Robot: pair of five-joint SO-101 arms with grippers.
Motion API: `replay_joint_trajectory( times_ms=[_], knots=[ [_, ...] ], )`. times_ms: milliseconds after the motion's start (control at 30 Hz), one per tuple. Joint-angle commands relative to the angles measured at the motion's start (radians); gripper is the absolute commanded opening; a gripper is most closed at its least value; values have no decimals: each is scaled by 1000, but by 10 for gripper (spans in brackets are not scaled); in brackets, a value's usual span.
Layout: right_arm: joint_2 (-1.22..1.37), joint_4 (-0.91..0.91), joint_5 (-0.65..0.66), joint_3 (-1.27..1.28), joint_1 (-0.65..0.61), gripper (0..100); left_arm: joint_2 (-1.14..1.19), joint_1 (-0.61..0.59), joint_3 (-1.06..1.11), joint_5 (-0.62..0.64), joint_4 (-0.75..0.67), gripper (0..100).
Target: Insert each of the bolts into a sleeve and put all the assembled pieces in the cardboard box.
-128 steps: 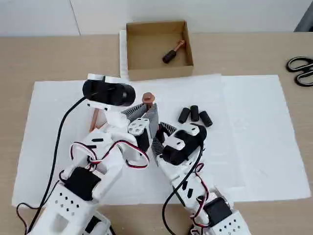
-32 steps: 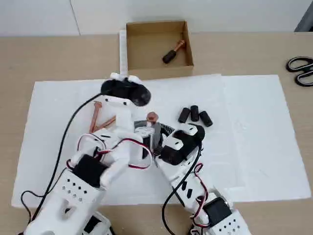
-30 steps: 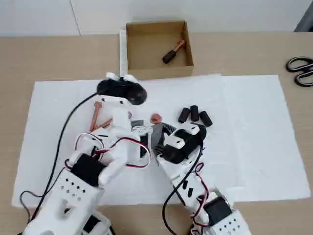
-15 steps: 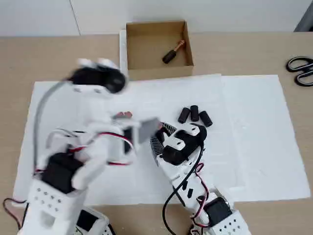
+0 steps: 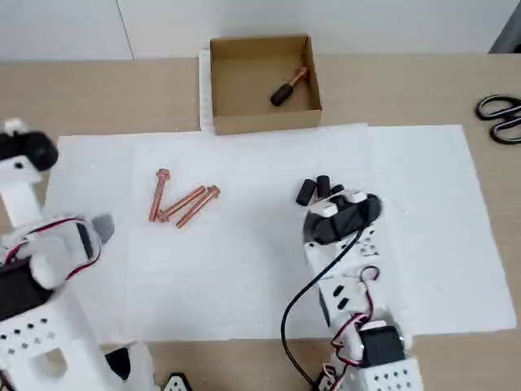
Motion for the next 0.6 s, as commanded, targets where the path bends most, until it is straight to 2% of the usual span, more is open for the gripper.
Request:
replay_joint_trajectory(
  times_ms=[0,267,567],
  knots=[
    [111,-2,31,-201,31,4,2,-28,19,-11,9,258],
    [825,-291,41,-755,94,4,0,-28,19,-12,9,258],
    [1646,-412,35,-1409,94,4,0,-25,21,-12,9,258]
  ],
)
